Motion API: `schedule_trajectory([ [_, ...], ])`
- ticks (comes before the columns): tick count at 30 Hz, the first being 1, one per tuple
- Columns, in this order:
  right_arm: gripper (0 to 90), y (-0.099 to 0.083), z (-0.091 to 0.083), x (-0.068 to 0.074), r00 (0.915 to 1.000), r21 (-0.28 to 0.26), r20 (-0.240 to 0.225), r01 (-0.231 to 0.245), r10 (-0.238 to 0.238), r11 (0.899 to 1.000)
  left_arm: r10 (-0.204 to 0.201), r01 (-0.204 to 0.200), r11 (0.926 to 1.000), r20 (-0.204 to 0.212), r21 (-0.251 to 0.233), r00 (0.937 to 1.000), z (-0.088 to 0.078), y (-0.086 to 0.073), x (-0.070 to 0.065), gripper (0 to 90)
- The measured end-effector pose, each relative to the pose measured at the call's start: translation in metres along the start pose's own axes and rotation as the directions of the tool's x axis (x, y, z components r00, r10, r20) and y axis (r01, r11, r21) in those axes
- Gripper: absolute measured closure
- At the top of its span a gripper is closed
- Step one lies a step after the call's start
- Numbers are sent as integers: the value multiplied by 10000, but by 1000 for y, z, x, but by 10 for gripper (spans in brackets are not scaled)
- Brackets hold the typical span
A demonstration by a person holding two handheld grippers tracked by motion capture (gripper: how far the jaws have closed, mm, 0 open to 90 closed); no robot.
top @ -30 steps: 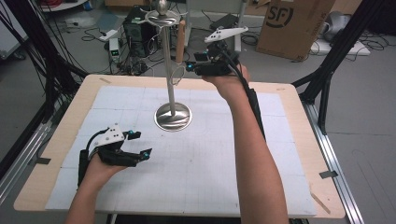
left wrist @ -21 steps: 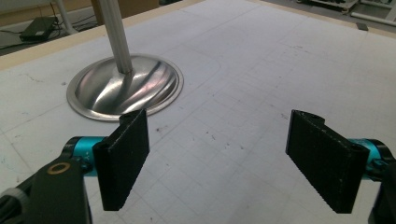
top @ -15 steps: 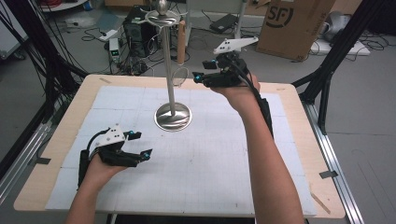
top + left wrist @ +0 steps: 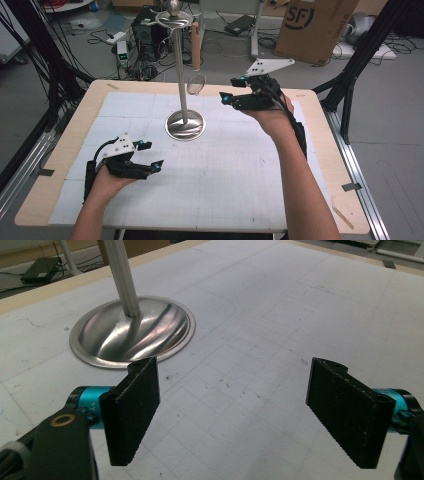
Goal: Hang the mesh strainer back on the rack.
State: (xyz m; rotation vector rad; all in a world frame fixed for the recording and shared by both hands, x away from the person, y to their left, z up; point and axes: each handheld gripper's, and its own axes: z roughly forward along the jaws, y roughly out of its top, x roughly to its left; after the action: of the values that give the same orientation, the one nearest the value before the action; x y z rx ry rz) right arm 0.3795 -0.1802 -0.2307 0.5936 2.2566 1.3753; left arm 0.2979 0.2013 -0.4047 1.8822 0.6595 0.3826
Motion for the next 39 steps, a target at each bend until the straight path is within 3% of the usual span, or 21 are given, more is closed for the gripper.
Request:
schedule_trajectory([
  [2,404,-5,-5,3,9999,86,-60,-127,127,9999,12,-12,10000,-5,31,10000,0,0,0,220],
  [3,403,-8,-7,3,10000,2,-38,57,-57,10000,-3,3,10000,27,17,10000,0,0,0,220],
  [4,401,-11,-10,6,9998,101,-100,-170,171,9998,0,0,10000,-1,7,10000,0,0,0,220],
  [5,399,-14,-11,5,10000,-15,-87,21,-22,10000,-2,2,10000,1,-3,10000,0,0,0,220],
  [20,361,-84,-38,13,9959,-700,-18,-904,905,9934,125,-126,9998,22,129,9999,2,-2,0,219],
  [39,335,-138,-49,21,9897,-407,34,-1427,1429,9889,195,-195,9998,27,69,9998,2,-3,-1,219],
])
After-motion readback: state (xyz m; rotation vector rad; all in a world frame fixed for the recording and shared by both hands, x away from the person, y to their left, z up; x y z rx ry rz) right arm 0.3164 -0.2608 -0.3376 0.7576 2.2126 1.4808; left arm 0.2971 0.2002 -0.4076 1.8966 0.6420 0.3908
